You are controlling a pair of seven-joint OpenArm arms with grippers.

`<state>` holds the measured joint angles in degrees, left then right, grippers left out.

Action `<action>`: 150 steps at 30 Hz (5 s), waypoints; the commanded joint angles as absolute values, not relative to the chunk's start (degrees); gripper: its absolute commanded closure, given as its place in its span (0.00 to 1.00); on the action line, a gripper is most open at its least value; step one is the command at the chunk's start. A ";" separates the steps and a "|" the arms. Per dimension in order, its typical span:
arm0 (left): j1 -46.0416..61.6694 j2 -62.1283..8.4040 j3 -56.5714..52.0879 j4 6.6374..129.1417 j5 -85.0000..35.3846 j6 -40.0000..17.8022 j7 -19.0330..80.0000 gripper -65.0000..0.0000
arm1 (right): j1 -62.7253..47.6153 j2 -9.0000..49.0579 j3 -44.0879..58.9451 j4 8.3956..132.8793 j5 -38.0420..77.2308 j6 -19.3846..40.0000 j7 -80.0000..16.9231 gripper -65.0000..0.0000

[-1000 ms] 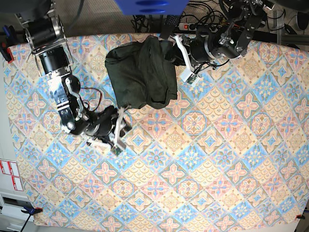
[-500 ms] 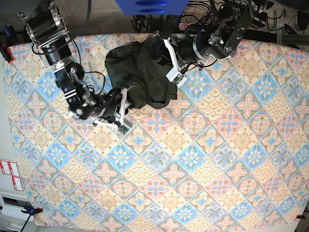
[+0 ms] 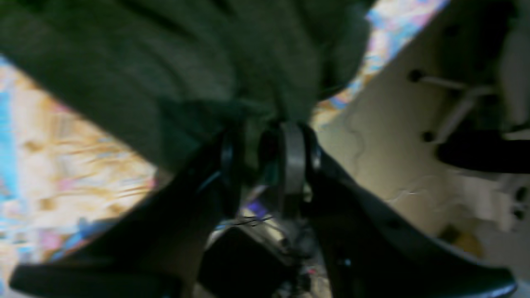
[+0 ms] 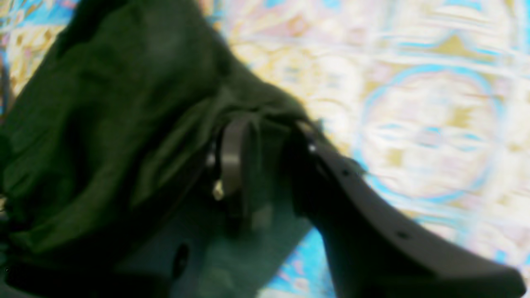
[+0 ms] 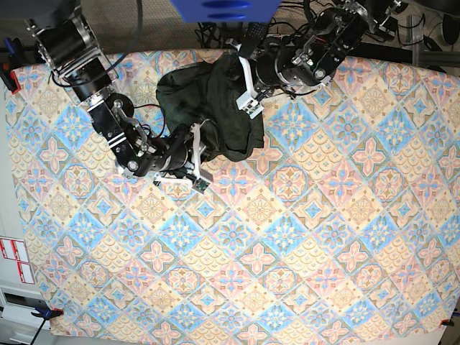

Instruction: Fold the T-shirt properly

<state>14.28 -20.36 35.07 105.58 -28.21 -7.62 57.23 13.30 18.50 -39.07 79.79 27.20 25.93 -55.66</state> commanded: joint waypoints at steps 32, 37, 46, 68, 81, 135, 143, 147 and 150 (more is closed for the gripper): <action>14.20 -20.53 34.95 102.46 -21.32 -7.87 56.66 0.80 | 20.44 14.73 -38.46 62.11 26.86 26.24 -47.60 0.87; 12.53 -20.53 34.86 102.29 -21.23 -7.87 56.75 0.80 | 20.09 14.81 -38.46 61.76 19.91 26.24 -47.96 0.87; 9.01 -24.04 34.86 102.29 -21.23 -7.87 56.75 0.80 | 15.43 18.42 -38.11 63.52 18.15 26.24 -50.42 0.87; -4.70 -22.99 34.86 94.73 -21.32 -7.87 56.75 0.80 | -1.19 29.14 -34.51 81.10 18.07 26.24 -50.86 0.87; 7.69 -23.78 30.73 110.46 -26.51 -7.87 58.15 0.80 | -1.45 28.70 -20.18 76.79 17.98 26.24 -50.68 0.87; 12.18 -20.44 24.40 104.75 -8.57 -7.96 51.65 0.80 | -6.90 23.96 -25.80 83.65 17.89 26.24 -50.86 0.87; 7.08 -16.75 24.57 92.53 -8.66 -7.96 51.03 0.80 | -10.59 23.96 -25.80 85.58 17.89 26.24 -50.95 0.87; 2.51 -13.67 25.54 88.75 -8.66 -7.96 51.03 0.80 | -12.44 24.48 -25.80 88.04 17.89 26.24 -50.95 0.87; -1.36 -13.14 28.70 85.85 -8.92 -7.96 51.03 0.80 | -12.70 25.10 -25.71 89.36 17.89 26.24 -50.95 0.87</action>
